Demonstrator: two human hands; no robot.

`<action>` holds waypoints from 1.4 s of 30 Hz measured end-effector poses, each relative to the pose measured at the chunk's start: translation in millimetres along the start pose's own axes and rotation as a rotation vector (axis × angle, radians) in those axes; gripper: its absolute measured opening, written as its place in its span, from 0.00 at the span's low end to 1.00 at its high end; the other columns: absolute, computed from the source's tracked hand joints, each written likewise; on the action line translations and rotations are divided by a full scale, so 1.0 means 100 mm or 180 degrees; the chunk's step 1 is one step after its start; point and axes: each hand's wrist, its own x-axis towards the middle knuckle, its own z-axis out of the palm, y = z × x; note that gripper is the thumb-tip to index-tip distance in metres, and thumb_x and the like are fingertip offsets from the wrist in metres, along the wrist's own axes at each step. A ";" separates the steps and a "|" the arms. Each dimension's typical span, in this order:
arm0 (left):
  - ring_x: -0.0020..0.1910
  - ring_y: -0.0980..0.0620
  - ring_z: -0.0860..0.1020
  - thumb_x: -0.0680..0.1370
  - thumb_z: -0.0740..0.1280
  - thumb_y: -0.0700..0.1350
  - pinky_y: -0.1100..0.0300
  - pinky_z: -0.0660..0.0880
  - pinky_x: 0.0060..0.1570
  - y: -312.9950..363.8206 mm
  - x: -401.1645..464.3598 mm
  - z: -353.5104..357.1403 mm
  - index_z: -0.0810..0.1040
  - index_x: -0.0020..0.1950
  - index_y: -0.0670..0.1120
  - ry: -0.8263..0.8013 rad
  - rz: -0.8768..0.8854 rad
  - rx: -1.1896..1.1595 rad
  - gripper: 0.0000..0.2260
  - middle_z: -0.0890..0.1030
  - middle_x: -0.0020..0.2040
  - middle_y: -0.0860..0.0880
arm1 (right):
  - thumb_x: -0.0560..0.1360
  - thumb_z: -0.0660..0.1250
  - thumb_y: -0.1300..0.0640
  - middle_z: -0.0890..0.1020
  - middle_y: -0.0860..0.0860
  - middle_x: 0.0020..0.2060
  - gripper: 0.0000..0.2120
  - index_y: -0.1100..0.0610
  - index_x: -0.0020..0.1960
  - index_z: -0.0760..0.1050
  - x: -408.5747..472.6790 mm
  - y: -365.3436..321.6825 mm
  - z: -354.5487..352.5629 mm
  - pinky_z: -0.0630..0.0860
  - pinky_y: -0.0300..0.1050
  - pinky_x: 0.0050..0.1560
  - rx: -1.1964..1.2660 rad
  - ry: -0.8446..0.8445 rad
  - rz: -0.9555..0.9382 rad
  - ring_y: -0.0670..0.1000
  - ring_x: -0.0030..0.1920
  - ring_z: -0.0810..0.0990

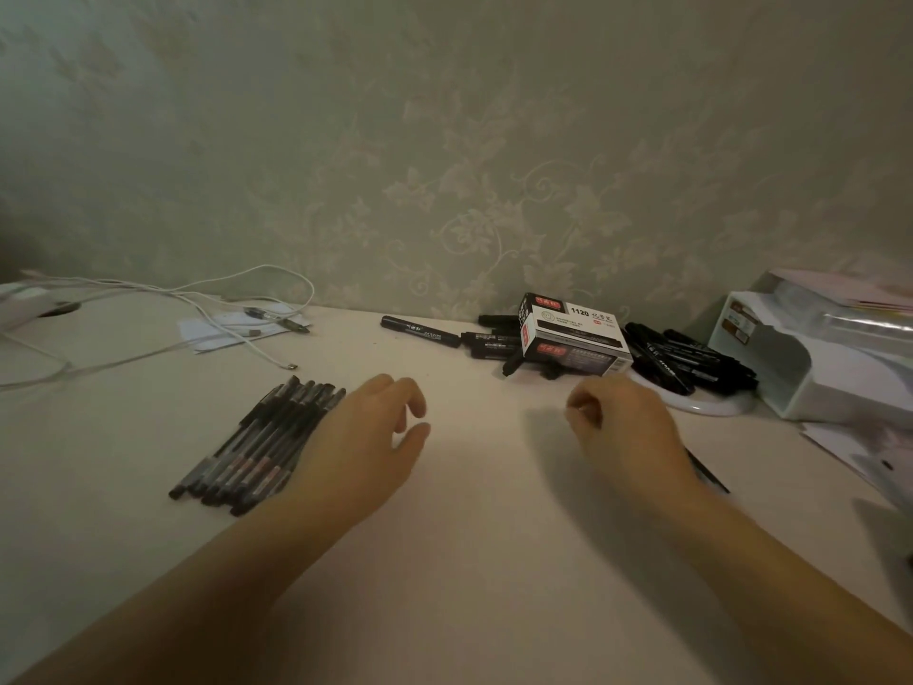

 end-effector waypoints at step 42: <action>0.33 0.51 0.80 0.80 0.63 0.43 0.59 0.76 0.32 0.27 -0.09 0.16 0.75 0.56 0.54 -0.0948 -0.0433 -0.2119 0.07 0.79 0.40 0.51 | 0.78 0.68 0.54 0.84 0.54 0.36 0.10 0.61 0.51 0.80 -0.20 -0.49 0.26 0.78 0.38 0.36 0.3499 -0.1331 0.1112 0.49 0.34 0.82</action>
